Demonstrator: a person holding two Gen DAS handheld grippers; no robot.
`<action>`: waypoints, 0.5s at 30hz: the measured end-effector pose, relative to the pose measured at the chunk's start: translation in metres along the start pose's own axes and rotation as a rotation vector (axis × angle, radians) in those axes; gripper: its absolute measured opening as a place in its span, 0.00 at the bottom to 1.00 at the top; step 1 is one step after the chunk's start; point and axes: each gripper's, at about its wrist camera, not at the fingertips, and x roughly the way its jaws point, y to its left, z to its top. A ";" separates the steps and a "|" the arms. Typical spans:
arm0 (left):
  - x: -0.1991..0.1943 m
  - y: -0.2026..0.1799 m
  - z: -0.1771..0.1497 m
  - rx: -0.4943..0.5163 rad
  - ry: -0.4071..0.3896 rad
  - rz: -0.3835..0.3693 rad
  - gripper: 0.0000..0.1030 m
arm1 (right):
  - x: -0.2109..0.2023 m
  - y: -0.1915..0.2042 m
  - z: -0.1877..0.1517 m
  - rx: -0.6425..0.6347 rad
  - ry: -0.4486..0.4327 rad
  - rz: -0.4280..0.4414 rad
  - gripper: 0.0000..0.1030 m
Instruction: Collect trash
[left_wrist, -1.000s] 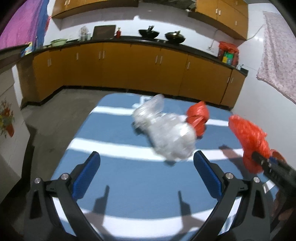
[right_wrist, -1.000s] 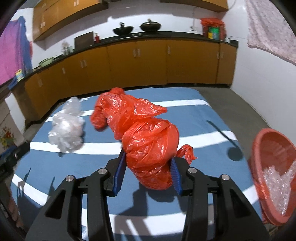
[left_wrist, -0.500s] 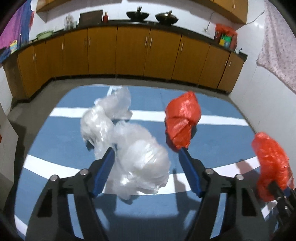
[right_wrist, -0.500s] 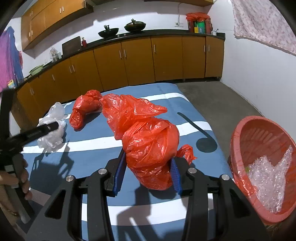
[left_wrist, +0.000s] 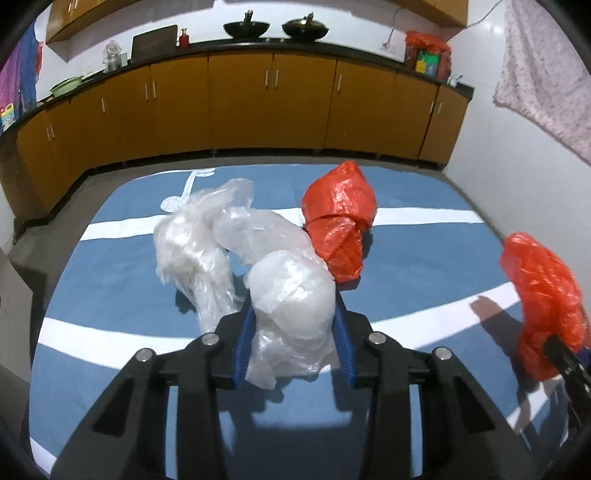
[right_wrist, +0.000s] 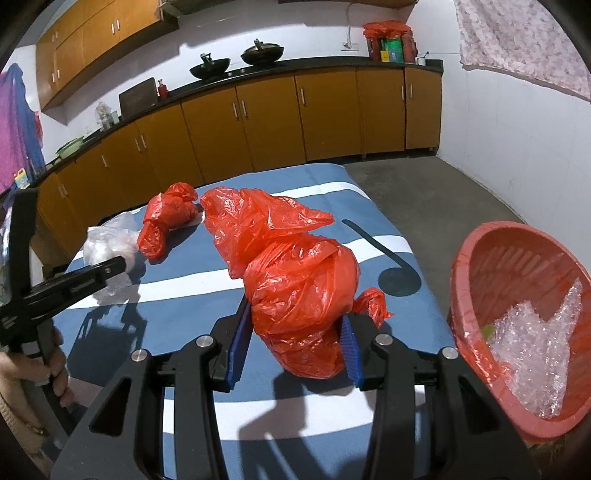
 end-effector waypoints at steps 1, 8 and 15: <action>-0.005 0.001 -0.002 -0.001 -0.010 -0.011 0.37 | -0.003 0.000 0.000 0.001 -0.002 -0.001 0.43; -0.052 0.007 -0.021 0.016 -0.072 -0.067 0.37 | -0.016 0.002 -0.003 0.010 -0.009 -0.003 0.43; -0.071 0.007 -0.036 0.036 -0.069 -0.059 0.42 | -0.025 0.002 -0.009 0.021 -0.001 0.003 0.43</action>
